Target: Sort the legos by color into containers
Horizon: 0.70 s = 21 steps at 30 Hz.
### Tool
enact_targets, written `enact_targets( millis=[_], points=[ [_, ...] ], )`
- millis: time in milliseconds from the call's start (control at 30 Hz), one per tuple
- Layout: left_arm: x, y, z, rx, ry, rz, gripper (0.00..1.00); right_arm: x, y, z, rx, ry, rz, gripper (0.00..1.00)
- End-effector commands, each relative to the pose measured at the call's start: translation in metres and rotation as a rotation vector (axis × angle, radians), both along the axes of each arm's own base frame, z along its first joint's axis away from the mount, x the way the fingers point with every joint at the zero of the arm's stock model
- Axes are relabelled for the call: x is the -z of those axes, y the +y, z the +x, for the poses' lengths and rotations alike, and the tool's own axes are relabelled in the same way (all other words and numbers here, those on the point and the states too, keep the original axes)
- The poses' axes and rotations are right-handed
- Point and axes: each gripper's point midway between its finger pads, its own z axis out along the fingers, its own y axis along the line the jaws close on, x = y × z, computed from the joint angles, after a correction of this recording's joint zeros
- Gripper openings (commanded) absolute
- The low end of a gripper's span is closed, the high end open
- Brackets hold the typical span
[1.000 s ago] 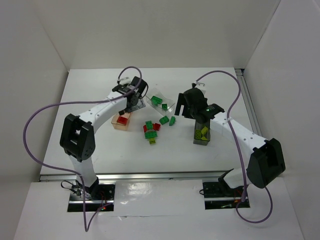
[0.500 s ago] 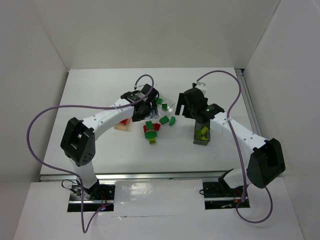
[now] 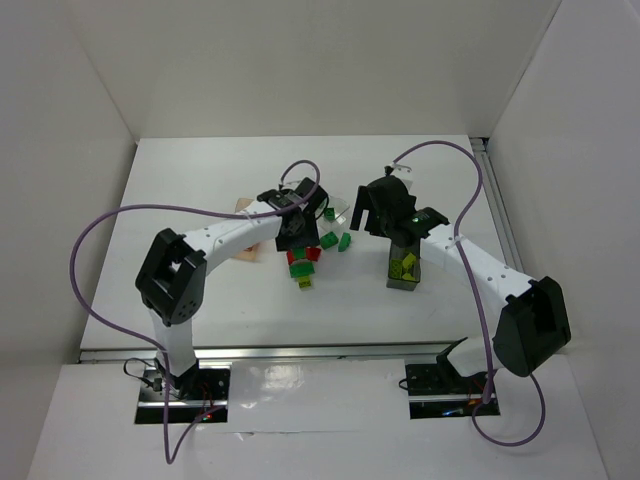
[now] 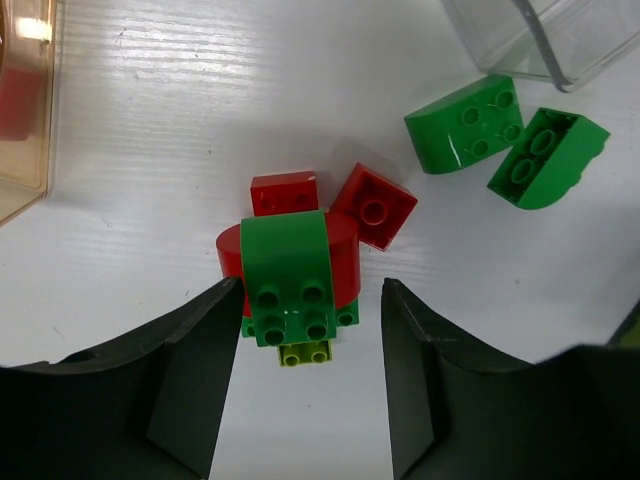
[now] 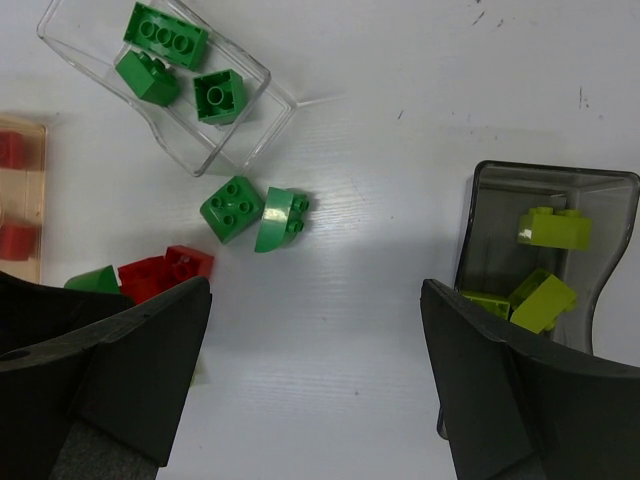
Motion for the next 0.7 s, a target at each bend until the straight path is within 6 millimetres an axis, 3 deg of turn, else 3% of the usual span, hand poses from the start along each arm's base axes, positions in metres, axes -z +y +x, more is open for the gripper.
enact_targets(
  millis=[0, 100, 233, 267, 367, 500, 567, 667],
  points=[
    [0.008, 0.0, 0.005, -0.026, 0.005, 0.023, 0.65, -0.016, -0.001, -0.001, 0.008, -0.035, 0.006, 0.93],
    [0.017, 0.0, 0.005, -0.026, 0.025, 0.039, 0.61, -0.014, -0.002, -0.003, 0.008, -0.026, 0.0, 0.93],
    [0.012, 0.0, 0.006, -0.038, 0.01, 0.034, 0.48, -0.015, -0.004, -0.005, 0.015, -0.031, -0.004, 0.93],
    [0.008, 0.001, 0.006, -0.03, 0.003, 0.032, 0.34, -0.015, -0.004, -0.005, 0.015, -0.031, -0.004, 0.93],
    [-0.008, 0.004, 0.008, 0.005, -0.036, 0.038, 0.2, -0.007, 0.0, -0.009, -0.036, -0.012, -0.006, 0.93],
    [-0.017, 0.005, 0.013, 0.057, -0.034, -0.01, 0.0, 0.008, 0.025, -0.012, -0.162, 0.038, 0.019, 0.93],
    [-0.017, 0.003, 0.012, 0.082, -0.028, -0.037, 0.0, 0.016, 0.047, -0.024, -0.267, 0.067, 0.052, 0.93],
    [-0.019, 0.004, 0.013, 0.093, -0.018, -0.076, 0.0, 0.027, 0.063, -0.031, -0.335, 0.094, 0.081, 0.93]
  ],
)
